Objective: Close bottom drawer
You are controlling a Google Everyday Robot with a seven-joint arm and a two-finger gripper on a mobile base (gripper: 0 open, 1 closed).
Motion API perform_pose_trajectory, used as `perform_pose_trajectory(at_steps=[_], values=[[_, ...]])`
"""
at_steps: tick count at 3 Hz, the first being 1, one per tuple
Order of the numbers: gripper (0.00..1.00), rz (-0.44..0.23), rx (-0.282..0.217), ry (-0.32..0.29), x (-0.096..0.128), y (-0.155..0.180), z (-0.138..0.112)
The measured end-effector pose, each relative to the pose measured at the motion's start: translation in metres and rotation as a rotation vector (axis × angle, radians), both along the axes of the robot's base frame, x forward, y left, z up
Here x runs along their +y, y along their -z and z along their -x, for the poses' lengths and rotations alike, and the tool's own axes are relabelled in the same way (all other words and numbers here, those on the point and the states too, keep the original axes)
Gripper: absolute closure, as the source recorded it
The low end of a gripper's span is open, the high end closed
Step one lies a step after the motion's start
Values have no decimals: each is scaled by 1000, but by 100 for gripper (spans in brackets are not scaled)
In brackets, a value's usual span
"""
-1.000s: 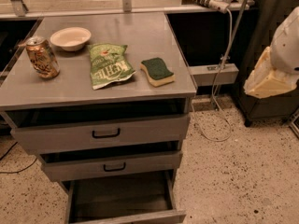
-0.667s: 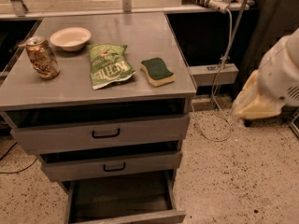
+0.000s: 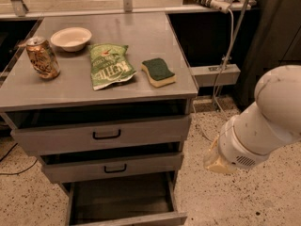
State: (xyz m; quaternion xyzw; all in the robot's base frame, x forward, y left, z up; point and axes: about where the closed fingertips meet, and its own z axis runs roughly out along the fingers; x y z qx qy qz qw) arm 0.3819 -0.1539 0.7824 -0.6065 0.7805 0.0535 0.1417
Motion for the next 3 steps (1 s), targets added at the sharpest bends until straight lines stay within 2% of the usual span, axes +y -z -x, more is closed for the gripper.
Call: perform_pose_trajectory(at_steps=[1,2,3], values=[[100,0,0,0,0,0,0],[100,-21,50,19,3,33,12],[100,-22,141,60,12,112,35]])
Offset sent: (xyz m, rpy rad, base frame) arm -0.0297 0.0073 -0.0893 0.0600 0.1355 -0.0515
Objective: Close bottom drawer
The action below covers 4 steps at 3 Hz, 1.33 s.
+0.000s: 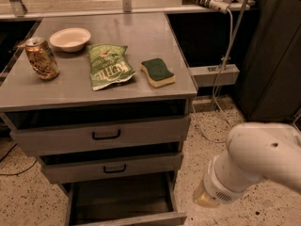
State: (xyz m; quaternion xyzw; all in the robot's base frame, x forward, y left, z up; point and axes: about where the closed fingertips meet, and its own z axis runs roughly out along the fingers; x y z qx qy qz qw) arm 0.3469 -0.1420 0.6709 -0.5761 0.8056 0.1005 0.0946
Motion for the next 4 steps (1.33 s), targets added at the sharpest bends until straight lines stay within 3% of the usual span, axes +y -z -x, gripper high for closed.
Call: perform_pose_trajectory(at_steps=[1,2,3,4], values=[[100,-12,108,56,7,87,22],[100,-11,108,56,6,87,22],[100,-35,132,80,11,112,25],[100,-36,174,125,17,175,24]])
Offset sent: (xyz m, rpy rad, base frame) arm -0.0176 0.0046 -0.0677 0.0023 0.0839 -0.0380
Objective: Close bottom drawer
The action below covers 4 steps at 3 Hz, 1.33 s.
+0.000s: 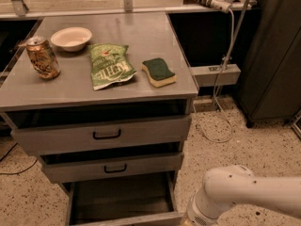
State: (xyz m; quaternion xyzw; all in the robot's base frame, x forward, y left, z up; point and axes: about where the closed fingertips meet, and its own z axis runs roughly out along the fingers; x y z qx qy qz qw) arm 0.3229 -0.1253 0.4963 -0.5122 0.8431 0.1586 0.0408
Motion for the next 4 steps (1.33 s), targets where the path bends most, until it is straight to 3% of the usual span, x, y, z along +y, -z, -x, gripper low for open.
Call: perform_pose_trajectory(at_steps=[1,2,3,4], values=[[100,9,18,57,9,62,-20],[100,10,18,57,9,62,-20],[100,0,20,72,11,82,-18],[100,-12,23,128,14,128,-22]])
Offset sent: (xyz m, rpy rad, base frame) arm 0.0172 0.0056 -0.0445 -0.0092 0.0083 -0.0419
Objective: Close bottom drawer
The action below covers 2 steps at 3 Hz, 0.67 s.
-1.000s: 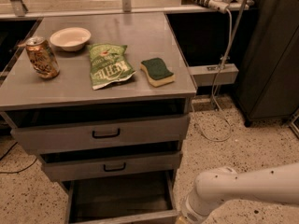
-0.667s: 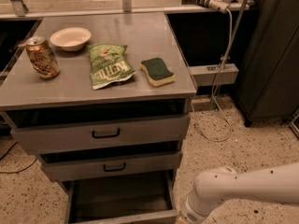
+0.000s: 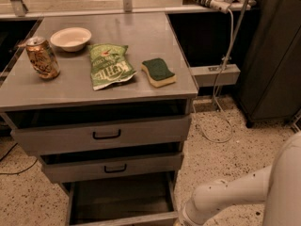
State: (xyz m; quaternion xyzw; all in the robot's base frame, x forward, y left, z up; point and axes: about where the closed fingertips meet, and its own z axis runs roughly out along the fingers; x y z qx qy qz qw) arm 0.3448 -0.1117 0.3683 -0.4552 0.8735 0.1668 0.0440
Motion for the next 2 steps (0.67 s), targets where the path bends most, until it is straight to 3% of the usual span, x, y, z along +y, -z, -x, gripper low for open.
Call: perform_pose_trajectory(at_steps=[1,2], values=[[100,-39,24,44,14,43,-1],[100,-39,24,44,14,43,-1]])
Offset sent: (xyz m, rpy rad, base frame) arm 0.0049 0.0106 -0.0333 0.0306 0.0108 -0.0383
